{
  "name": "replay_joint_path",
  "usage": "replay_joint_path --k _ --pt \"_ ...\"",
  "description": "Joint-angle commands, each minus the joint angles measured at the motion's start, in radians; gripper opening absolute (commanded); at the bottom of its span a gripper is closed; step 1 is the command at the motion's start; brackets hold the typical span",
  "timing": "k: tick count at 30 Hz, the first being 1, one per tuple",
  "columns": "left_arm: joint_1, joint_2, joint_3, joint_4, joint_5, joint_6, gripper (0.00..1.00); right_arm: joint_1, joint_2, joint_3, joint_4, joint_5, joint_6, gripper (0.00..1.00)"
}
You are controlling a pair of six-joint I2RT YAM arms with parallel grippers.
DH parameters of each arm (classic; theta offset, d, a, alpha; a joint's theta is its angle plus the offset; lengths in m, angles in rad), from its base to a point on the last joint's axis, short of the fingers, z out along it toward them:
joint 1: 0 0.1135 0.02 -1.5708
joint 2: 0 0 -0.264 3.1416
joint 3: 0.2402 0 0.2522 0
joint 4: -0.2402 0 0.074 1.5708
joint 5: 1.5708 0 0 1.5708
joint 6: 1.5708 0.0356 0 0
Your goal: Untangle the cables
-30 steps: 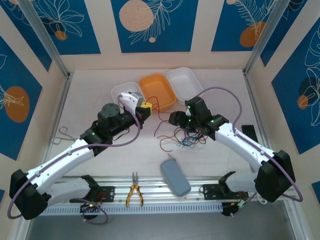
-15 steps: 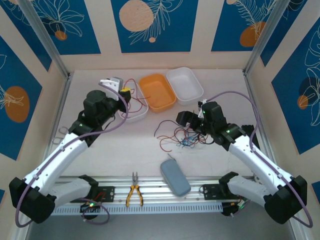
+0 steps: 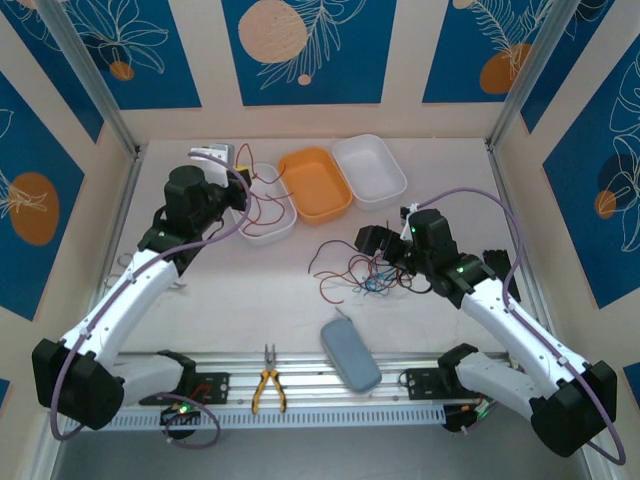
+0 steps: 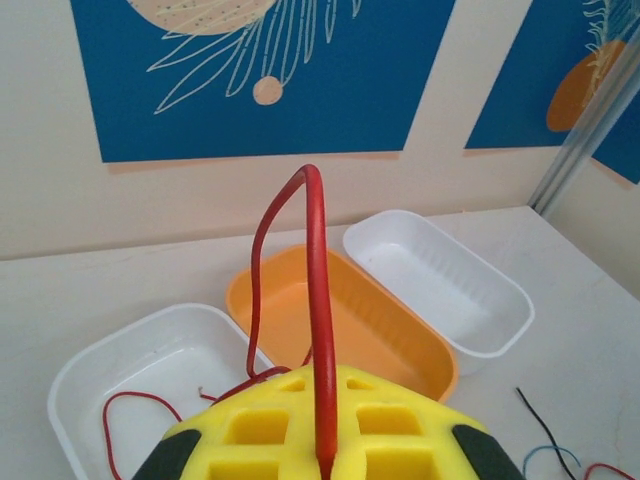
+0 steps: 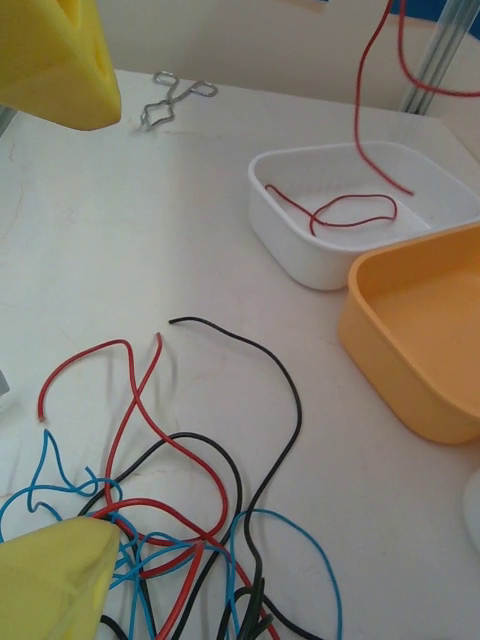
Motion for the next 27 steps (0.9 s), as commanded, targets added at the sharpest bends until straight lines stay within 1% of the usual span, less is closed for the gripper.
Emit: replay_joint_path --k 1,10,17,27 --pt "0.015 0.016 0.033 0.010 -0.038 -0.024 0.00 -0.002 -0.005 0.001 -0.021 0.018 -0.004 0.99" --pt "0.019 0.082 0.014 -0.010 -0.085 -0.049 0.00 -0.002 0.008 0.000 -0.018 0.027 0.008 0.99" --pt "0.018 0.142 0.009 -0.084 -0.176 -0.045 0.00 -0.002 0.020 0.003 -0.039 0.052 0.033 0.99" --pt "0.019 0.274 0.022 -0.093 -0.139 -0.068 0.00 -0.002 -0.019 0.000 -0.072 0.080 0.041 0.99"
